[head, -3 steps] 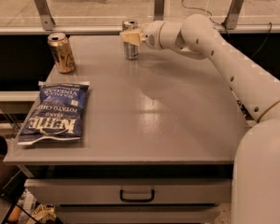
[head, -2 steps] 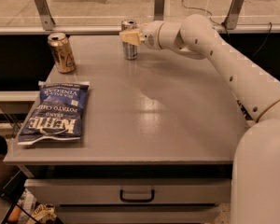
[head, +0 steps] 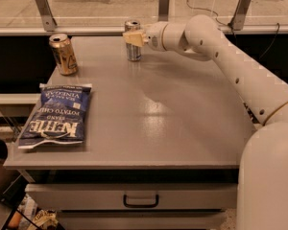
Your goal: Pick redbull can
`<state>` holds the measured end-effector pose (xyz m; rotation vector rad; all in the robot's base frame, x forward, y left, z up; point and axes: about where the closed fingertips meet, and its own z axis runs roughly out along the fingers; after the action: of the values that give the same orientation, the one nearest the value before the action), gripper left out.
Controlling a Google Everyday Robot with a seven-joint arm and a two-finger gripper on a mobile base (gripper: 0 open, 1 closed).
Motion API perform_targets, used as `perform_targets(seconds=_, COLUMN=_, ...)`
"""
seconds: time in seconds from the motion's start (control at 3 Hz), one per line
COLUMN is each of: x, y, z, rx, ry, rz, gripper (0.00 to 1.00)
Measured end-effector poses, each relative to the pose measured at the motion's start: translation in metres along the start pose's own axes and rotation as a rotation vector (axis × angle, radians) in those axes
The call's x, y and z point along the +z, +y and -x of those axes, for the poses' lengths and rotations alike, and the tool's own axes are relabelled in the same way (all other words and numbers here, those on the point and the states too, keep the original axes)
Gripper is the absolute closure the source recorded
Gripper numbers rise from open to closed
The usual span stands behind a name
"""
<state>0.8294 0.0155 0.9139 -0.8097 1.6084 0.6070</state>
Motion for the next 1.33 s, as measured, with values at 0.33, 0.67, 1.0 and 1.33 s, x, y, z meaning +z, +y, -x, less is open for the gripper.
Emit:
perform_targets(seconds=0.33, x=0.001, y=0.002, z=0.010, rx=-0.007, ry=-0.016, rz=0.029, gripper=1.00)
perform_targets(seconds=0.67, x=-0.008, y=0.001, z=0.029, rx=-0.022, ry=-0.034, rz=0.040, gripper=1.00)
perform_targets(seconds=1.0, x=-0.021, y=0.001, z=0.058, rx=-0.068, ry=-0.049, rz=0.032, gripper=1.00)
perform_targets(seconds=1.33, x=-0.035, y=0.003, z=0.089, rx=-0.129, ry=-0.065, rz=0.015, gripper=1.00)
